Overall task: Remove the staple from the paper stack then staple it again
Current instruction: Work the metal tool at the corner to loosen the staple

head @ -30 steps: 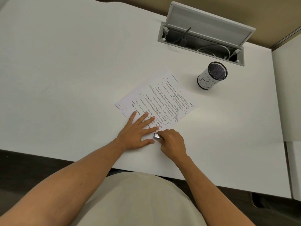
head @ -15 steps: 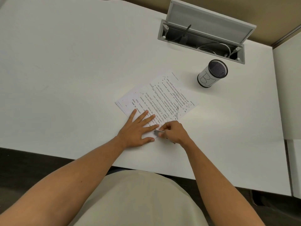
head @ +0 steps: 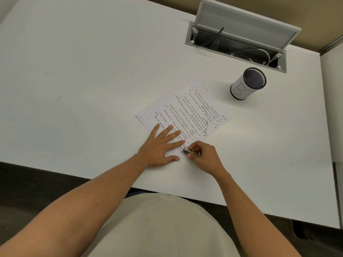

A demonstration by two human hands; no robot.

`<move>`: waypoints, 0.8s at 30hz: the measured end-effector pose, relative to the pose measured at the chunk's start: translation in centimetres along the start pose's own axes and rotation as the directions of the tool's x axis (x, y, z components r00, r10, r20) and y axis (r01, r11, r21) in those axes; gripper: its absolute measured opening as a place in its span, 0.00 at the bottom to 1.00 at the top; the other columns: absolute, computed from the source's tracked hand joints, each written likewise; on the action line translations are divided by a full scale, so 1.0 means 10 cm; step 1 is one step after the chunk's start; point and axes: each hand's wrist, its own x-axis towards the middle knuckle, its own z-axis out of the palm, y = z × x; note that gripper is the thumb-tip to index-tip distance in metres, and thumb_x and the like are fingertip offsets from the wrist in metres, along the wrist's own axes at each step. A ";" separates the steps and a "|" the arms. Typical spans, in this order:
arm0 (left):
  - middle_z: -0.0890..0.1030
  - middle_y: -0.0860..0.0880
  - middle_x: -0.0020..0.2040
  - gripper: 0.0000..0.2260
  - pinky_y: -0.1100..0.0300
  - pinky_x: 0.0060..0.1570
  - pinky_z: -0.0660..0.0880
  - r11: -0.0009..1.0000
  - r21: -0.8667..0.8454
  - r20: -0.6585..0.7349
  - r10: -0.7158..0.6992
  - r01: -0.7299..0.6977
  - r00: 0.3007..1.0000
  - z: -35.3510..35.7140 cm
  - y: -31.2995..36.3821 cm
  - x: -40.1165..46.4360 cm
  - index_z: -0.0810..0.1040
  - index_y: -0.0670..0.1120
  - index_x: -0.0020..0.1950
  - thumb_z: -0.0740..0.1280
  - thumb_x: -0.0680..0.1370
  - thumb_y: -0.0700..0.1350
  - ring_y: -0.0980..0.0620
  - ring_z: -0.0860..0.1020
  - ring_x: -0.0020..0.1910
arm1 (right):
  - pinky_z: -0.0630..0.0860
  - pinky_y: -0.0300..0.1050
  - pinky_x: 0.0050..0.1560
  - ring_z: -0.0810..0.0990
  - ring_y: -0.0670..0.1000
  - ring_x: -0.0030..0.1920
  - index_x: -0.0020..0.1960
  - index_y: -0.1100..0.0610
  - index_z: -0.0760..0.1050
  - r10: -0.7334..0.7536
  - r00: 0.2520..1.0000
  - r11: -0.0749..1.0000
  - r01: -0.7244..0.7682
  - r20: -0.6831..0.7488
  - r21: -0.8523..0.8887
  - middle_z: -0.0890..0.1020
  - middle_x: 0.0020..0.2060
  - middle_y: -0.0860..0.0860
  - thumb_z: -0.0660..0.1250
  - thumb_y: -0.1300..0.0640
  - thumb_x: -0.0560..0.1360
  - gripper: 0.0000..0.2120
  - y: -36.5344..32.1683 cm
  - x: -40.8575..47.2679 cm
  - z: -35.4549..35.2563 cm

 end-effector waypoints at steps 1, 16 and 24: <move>0.50 0.54 0.80 0.30 0.37 0.74 0.40 1.000 0.001 0.003 -0.002 0.002 1.000 0.00 0.00 0.00 0.55 0.63 0.77 0.46 0.76 0.71 0.50 0.44 0.79 | 0.75 0.43 0.44 0.79 0.45 0.41 0.47 0.50 0.78 -0.026 0.999 0.999 0.025 -0.022 -0.031 0.82 0.40 0.44 0.73 0.57 0.70 0.08 0.03 -0.03 0.03; 0.54 0.52 0.80 0.28 0.36 0.74 0.43 1.000 -0.010 -0.032 0.028 -0.028 0.999 0.01 -0.01 -0.01 0.58 0.61 0.77 0.51 0.78 0.67 0.48 0.47 0.79 | 0.75 0.48 0.38 0.78 0.54 0.40 0.51 0.52 0.81 -0.340 0.923 0.914 0.280 -0.181 -0.292 0.84 0.42 0.50 0.68 0.55 0.76 0.06 0.00 -0.17 0.30; 0.52 0.52 0.80 0.29 0.36 0.74 0.41 1.000 0.016 -0.012 0.026 -0.025 1.000 0.02 -0.02 0.01 0.54 0.62 0.78 0.48 0.77 0.69 0.48 0.46 0.79 | 0.74 0.47 0.37 0.79 0.55 0.40 0.52 0.54 0.83 -0.325 0.923 0.917 0.254 -0.207 -0.307 0.84 0.40 0.51 0.70 0.58 0.74 0.07 0.04 -0.22 0.29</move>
